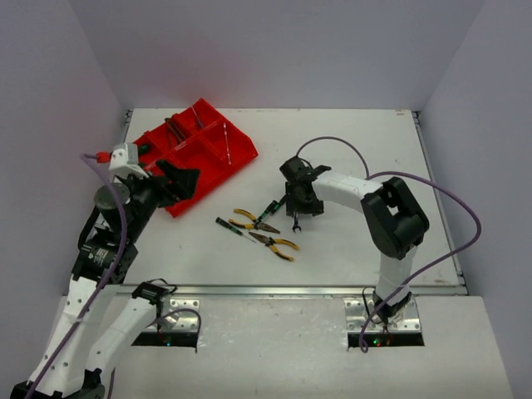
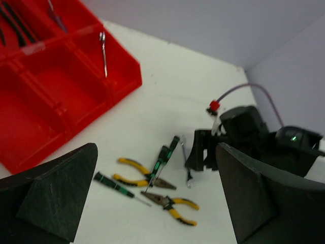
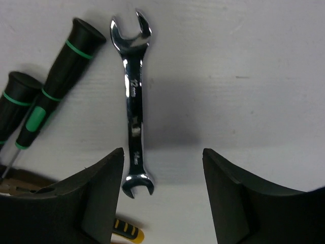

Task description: Sort the tools into containers

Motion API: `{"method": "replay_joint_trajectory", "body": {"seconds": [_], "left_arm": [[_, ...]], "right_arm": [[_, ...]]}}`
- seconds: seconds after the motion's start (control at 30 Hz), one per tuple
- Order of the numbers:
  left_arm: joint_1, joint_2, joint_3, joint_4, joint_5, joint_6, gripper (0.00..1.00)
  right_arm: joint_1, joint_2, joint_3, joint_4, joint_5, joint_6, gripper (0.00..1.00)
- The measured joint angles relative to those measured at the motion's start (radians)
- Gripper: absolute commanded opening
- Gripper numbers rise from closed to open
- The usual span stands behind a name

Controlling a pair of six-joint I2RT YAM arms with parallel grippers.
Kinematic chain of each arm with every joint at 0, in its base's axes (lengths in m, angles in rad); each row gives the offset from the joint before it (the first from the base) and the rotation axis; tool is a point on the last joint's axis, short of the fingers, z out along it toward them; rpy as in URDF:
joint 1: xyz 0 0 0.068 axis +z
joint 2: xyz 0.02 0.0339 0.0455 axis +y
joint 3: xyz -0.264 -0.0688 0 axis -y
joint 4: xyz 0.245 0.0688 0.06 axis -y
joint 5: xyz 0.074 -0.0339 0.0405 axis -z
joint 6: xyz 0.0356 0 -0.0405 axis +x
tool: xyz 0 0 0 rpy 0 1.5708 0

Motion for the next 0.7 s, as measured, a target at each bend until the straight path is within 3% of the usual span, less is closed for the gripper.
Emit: {"method": "replay_joint_trajectory", "body": {"seconds": [0.1,0.2,0.4,0.53,0.7], "left_arm": [[0.000,-0.010,-0.066,-0.061,0.007,0.019,1.00],[0.000,-0.012,-0.105,-0.080,0.020,0.031,1.00],[0.000,-0.026,-0.119,-0.073,0.047,0.042,1.00],[0.000,-0.038,-0.119,-0.071,0.058,0.048,1.00],[0.000,-0.056,-0.119,-0.059,0.074,0.048,1.00]], "right_arm": [[-0.002,0.065,0.058,0.001,0.003,-0.004,0.53],[-0.009,0.096,0.096,0.001,-0.008,-0.008,0.44],[-0.016,0.108,0.107,0.016,-0.050,-0.005,0.12],[-0.018,0.094,0.081,0.042,-0.060,-0.002,0.00],[-0.021,0.034,-0.005,0.096,-0.065,-0.012,0.00]]}}
